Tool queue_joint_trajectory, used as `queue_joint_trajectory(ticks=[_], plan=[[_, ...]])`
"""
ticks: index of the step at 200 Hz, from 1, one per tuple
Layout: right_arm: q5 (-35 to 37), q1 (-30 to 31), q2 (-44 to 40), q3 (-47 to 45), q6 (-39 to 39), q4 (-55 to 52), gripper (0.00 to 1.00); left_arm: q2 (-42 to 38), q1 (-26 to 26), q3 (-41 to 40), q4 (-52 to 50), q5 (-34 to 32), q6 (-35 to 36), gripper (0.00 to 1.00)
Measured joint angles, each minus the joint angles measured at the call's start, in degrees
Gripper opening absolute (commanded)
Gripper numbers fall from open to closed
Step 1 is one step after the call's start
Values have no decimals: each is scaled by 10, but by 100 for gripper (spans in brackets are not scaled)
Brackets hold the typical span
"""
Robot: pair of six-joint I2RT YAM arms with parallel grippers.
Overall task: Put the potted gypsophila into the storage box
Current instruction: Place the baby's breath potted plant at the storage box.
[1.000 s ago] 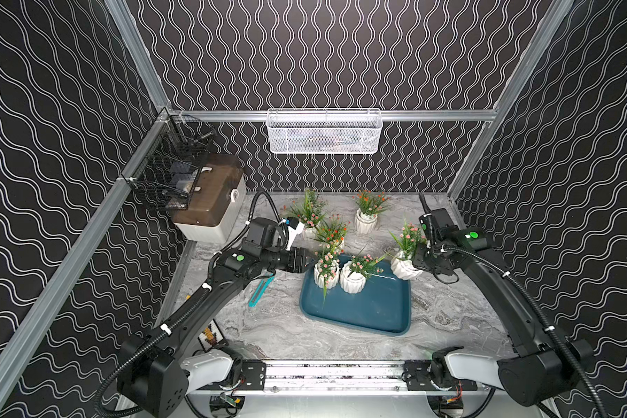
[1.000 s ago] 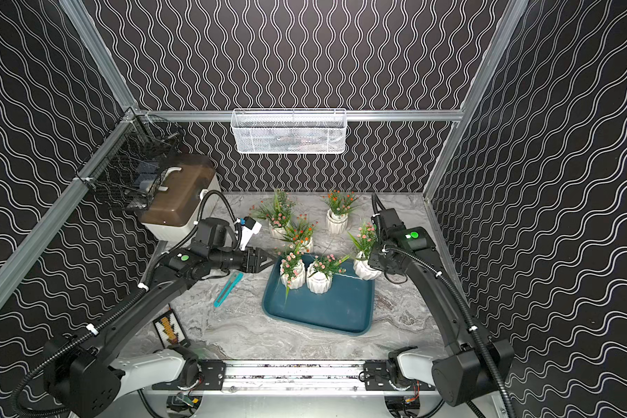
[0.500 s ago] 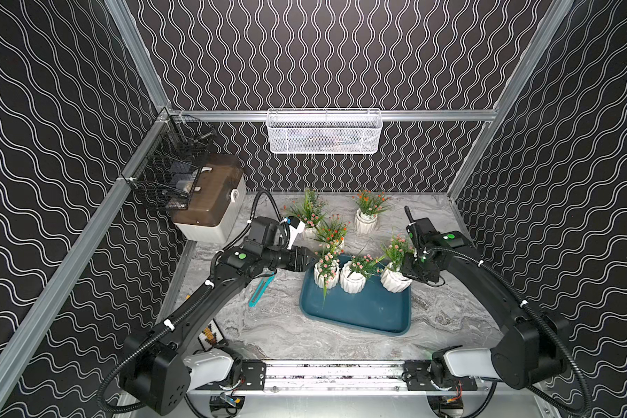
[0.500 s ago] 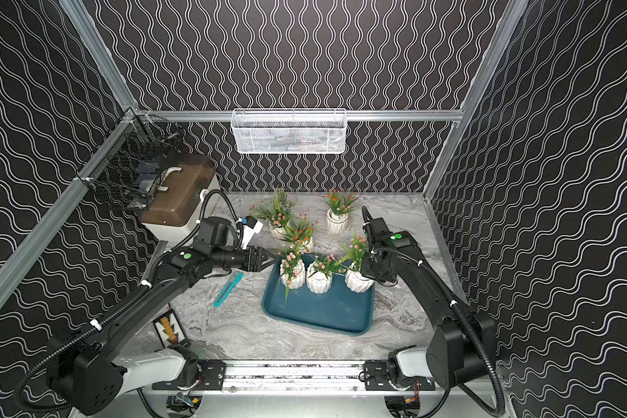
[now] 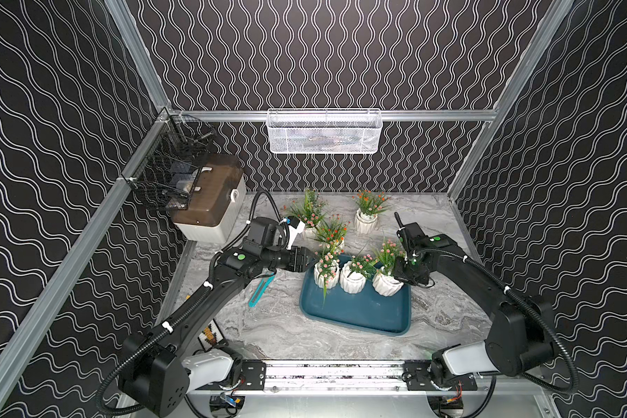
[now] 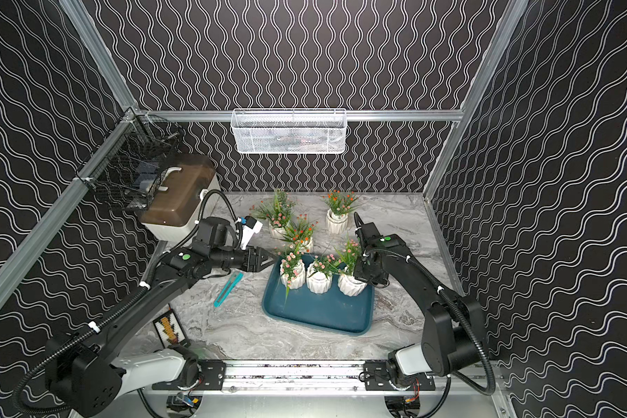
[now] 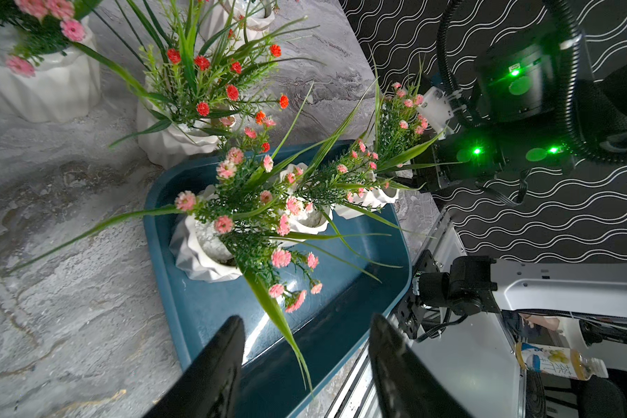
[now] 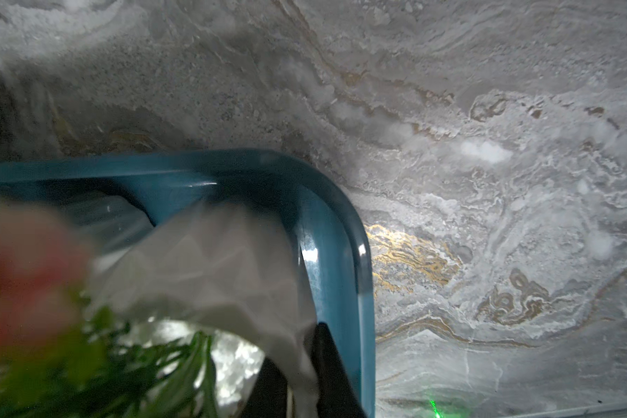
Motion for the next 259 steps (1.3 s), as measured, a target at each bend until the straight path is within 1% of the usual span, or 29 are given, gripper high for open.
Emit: queue_joint_trajectory(ticks=[77, 124, 170, 207, 259], plan=[[-4, 12, 39, 2, 22, 30, 2, 8, 0, 2, -5, -2, 0, 58], [2, 27, 64, 14, 39, 36, 6, 8, 0, 2, -11, -7, 0, 58], [8, 38, 80, 19, 45, 33, 16, 9, 0, 2, -17, -13, 0, 57], [10, 45, 74, 21, 49, 34, 20, 9, 0, 2, -18, -15, 0, 57], [16, 46, 30, 23, 51, 33, 27, 9, 0, 2, -21, -16, 0, 57]])
